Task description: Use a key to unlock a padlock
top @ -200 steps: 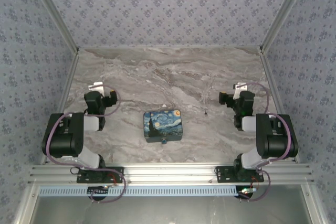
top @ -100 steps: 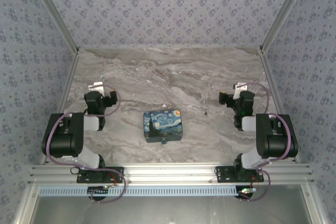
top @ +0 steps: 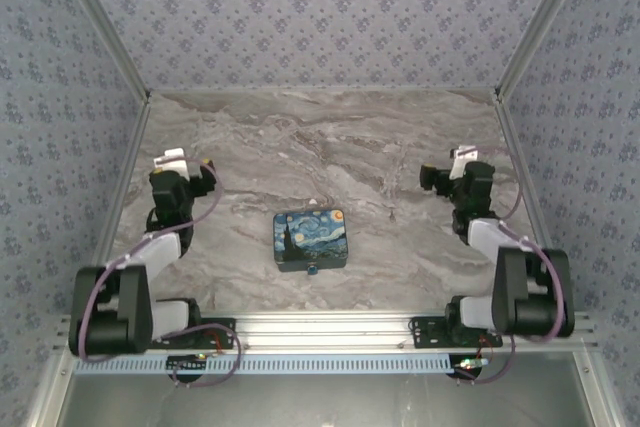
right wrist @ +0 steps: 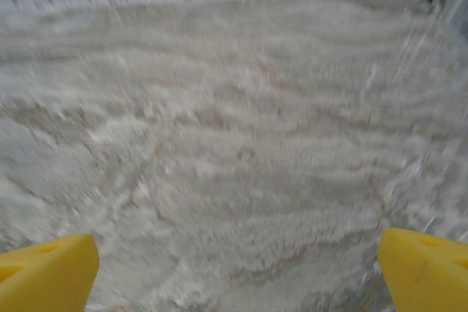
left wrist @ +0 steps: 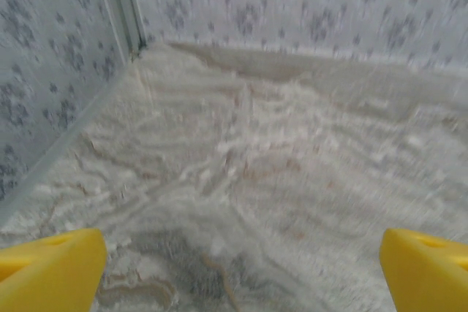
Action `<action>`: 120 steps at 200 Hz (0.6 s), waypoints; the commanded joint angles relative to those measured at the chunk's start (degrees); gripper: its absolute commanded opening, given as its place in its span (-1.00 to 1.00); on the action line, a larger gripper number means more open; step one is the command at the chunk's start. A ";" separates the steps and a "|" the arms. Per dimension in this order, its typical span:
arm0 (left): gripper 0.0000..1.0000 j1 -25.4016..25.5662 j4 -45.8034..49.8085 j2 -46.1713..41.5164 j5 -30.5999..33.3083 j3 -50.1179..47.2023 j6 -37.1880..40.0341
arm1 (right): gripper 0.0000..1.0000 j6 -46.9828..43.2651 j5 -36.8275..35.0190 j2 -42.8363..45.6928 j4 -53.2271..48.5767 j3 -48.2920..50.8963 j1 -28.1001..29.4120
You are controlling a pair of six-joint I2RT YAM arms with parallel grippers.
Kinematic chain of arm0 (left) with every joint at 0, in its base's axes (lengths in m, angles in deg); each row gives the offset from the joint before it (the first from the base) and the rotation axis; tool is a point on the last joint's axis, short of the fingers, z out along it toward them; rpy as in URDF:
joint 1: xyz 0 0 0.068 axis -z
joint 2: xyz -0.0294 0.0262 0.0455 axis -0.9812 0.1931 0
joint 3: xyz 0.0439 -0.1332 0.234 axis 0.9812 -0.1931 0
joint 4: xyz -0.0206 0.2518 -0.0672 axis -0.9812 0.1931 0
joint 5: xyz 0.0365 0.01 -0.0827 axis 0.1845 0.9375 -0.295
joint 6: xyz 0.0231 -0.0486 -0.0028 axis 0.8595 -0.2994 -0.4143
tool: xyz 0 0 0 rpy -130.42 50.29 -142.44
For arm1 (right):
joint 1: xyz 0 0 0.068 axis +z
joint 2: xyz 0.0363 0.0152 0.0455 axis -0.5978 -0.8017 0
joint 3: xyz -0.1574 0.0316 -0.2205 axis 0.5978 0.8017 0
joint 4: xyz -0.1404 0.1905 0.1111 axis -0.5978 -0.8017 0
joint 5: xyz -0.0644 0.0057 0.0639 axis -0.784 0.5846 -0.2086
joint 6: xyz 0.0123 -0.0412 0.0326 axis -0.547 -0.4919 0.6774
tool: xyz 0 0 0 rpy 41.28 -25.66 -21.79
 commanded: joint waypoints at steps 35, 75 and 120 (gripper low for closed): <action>0.96 3.65 30.40 -12.76 -8.46 9.26 -17.14 | 1.00 10.67 -3.81 19.02 -36.08 -7.81 9.99; 0.99 8.79 45.70 -21.51 -15.55 9.92 -25.26 | 0.79 21.67 -5.44 23.47 -52.28 -7.65 19.47; 0.99 22.06 52.19 -21.62 -15.89 10.90 -32.43 | 0.46 29.15 -4.16 17.20 -54.45 -5.79 24.78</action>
